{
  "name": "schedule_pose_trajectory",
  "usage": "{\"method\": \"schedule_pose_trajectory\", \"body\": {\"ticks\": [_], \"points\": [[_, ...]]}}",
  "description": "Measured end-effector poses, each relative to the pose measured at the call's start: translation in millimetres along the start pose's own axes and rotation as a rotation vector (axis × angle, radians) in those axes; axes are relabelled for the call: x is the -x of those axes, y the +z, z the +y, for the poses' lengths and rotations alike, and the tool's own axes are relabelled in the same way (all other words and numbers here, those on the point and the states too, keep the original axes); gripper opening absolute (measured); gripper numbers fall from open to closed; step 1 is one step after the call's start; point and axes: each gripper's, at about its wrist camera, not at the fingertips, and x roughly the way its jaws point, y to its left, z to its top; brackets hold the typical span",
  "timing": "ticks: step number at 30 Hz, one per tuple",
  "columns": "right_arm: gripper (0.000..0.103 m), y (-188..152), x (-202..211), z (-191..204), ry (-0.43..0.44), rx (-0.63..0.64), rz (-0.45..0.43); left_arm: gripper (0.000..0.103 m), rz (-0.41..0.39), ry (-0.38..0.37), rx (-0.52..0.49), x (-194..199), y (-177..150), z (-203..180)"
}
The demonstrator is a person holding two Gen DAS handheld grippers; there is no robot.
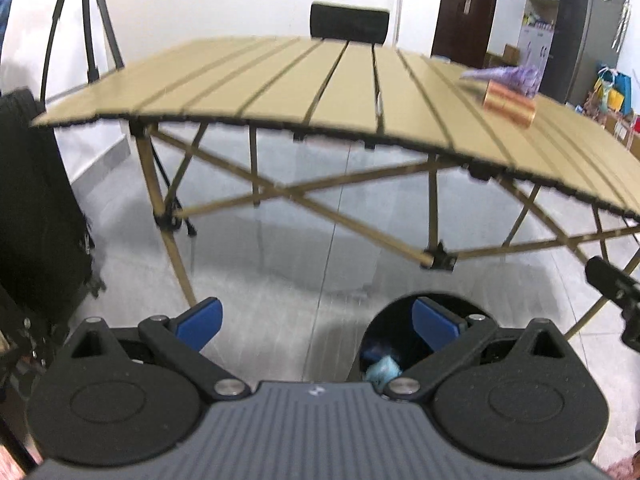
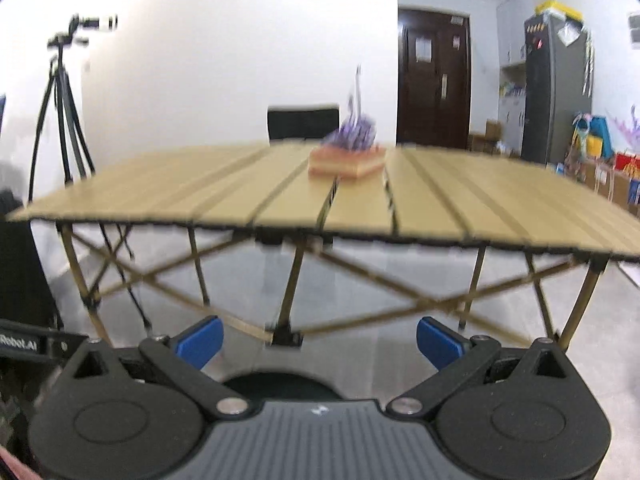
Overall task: Collect trash
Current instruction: 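Raise both tools from the bin back up over the table, then grasp the purple drawstring pouch with the right gripper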
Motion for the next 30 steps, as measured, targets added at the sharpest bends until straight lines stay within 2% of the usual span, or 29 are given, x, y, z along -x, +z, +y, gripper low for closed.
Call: {"method": "schedule_pose_trajectory", "body": {"ticks": [5,16,19,30], "points": [[0.103,19,11,-12,0.001,-0.001,-0.108,0.103,-0.058,-0.002,-0.009,7,16,-11],[0.103,53,1,-35,0.019,-0.053,-0.208,0.103,-0.123,-0.009,0.011,0,56,-25],[0.103,65,-8,-37,0.039,-0.040,-0.216,0.103,-0.140,-0.015,0.015,-5,70,-29],[0.103,107,-59,-39,0.009,0.004,-0.205,0.103,-0.169,-0.043,0.038,-41,126,-44]]}}
